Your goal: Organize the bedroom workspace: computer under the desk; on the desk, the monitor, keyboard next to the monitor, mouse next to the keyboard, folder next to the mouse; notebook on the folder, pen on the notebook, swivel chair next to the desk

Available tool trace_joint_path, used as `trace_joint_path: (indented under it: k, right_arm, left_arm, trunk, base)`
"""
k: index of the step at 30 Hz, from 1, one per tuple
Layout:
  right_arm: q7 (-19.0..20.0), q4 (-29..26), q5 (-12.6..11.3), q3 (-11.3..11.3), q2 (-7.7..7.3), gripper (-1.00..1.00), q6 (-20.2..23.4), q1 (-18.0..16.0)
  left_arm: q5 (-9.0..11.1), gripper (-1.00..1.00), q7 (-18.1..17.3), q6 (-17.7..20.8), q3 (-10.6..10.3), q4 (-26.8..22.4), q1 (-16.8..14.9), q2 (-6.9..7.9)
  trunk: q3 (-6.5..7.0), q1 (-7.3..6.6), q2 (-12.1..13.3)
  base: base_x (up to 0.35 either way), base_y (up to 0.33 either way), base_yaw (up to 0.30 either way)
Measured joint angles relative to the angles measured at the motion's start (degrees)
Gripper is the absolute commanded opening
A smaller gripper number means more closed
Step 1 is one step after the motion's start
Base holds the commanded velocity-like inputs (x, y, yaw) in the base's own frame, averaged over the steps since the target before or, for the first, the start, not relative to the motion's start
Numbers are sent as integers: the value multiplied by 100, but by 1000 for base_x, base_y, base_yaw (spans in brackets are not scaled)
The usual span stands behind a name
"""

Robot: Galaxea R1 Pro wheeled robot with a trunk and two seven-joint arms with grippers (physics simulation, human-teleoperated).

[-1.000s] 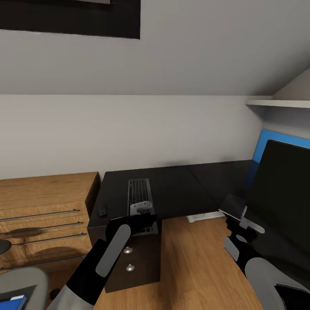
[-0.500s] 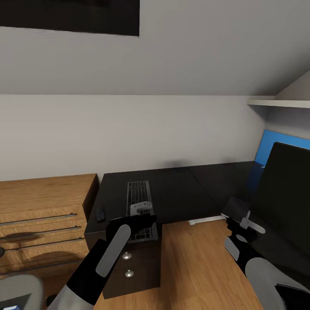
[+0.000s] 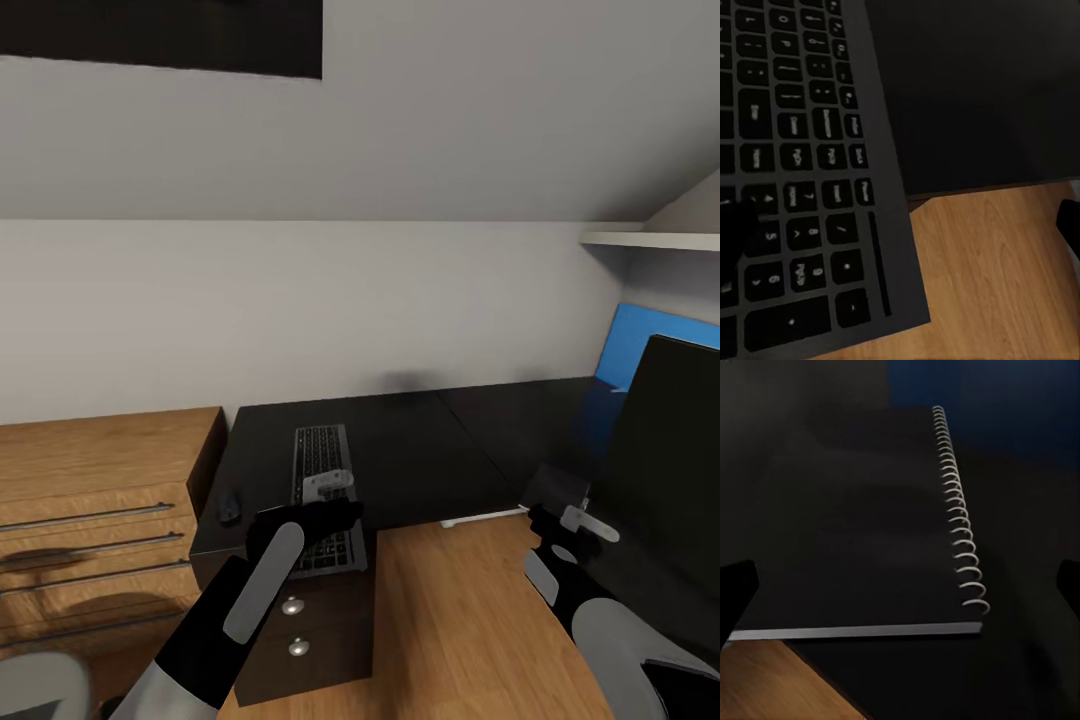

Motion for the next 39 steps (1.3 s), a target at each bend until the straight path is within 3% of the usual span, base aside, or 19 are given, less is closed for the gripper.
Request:
trace_joint_path:
  k: [9, 23, 39]
  right_arm:
    - [0, -7, 0, -2, -8, 100, -48, 0]
    - [0, 17, 0, -238, -66, 100, -22, 0]
    - [0, 27, 0, -282, -107, 100, 0, 0]
  left_arm:
    - [-6, 100, -1, 0, -1, 52, 0, -7]
    - [-12, 100, 7, -1, -7, 61, 0, -9]
    - [-9, 100, 9, -2, -208, 60, 0, -9]
  trunk:
    - [0, 1, 0]
    - [0, 1, 0]
    - [0, 1, 0]
  base:
    - [26, 0, 0]
    - [2, 0, 0]
    - [70, 0, 0]
